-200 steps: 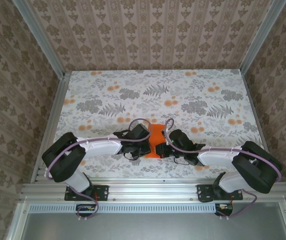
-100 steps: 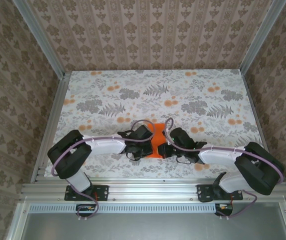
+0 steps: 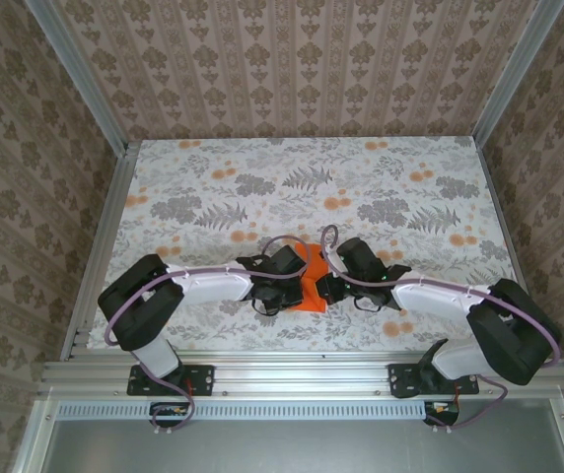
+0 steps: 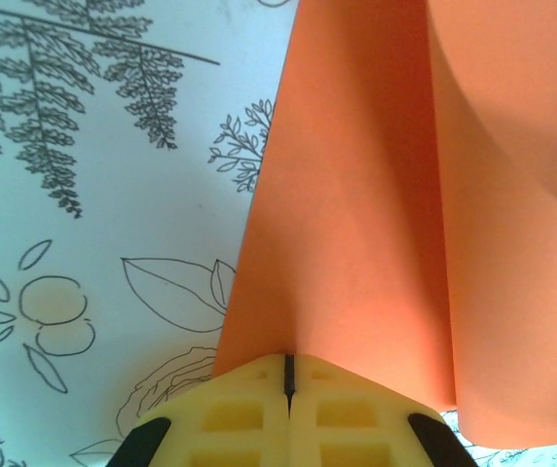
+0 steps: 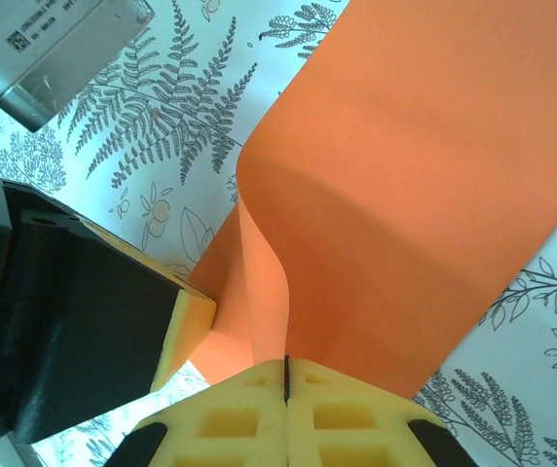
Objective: Fold a paper plane with a square sheet of paper (pick it up from the middle)
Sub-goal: Fold the triangle a second time at the center of the table.
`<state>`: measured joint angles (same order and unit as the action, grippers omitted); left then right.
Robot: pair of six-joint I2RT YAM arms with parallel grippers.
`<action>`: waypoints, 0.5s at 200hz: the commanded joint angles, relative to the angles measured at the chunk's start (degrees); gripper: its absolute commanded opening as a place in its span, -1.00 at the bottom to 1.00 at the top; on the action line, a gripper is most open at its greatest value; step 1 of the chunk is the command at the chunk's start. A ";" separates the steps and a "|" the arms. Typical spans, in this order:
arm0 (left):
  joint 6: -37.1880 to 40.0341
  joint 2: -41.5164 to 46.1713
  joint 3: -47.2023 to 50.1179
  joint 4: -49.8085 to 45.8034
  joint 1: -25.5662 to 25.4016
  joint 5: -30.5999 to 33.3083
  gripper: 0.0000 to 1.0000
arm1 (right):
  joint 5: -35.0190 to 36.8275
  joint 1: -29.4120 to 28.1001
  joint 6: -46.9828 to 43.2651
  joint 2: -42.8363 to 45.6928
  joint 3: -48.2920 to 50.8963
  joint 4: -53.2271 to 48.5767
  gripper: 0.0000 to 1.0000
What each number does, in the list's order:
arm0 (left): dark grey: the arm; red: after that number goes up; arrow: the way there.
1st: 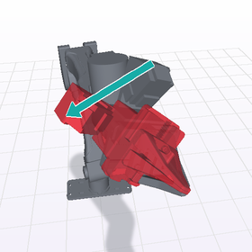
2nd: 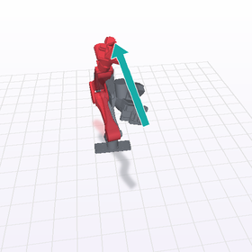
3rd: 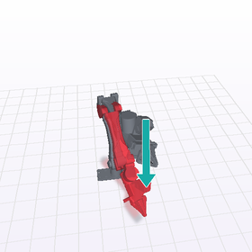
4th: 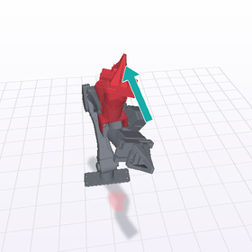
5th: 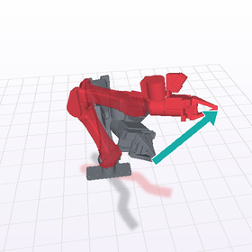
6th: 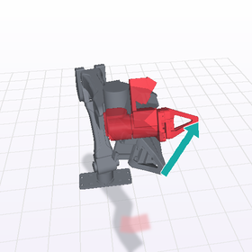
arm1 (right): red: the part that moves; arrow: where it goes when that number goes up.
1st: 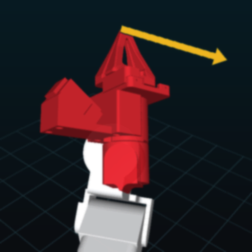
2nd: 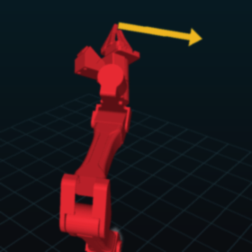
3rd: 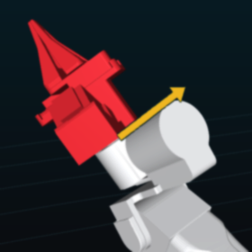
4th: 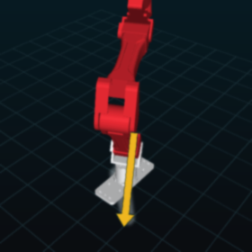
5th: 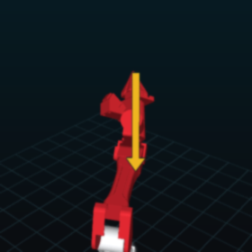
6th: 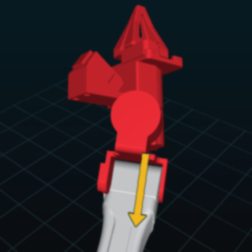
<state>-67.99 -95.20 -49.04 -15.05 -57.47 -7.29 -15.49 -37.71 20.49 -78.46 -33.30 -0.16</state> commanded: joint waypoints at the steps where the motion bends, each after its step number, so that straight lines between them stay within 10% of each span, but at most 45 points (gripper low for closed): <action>1: 1.53 -2.00 -0.34 -5.87 -0.38 2.13 -0.96 | -2.29 0.99 -4.19 -2.55 -2.00 -2.64 -0.87; 100: 2.80 -2.88 -2.43 -8.35 -0.71 2.80 -0.96 | -2.53 3.26 -9.32 -7.25 -4.67 -2.87 -0.85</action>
<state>-66.57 -96.29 -51.18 -18.20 -57.78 -6.57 -17.21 -35.11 13.61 -84.51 -36.29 -1.76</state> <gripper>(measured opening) 0.054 0.076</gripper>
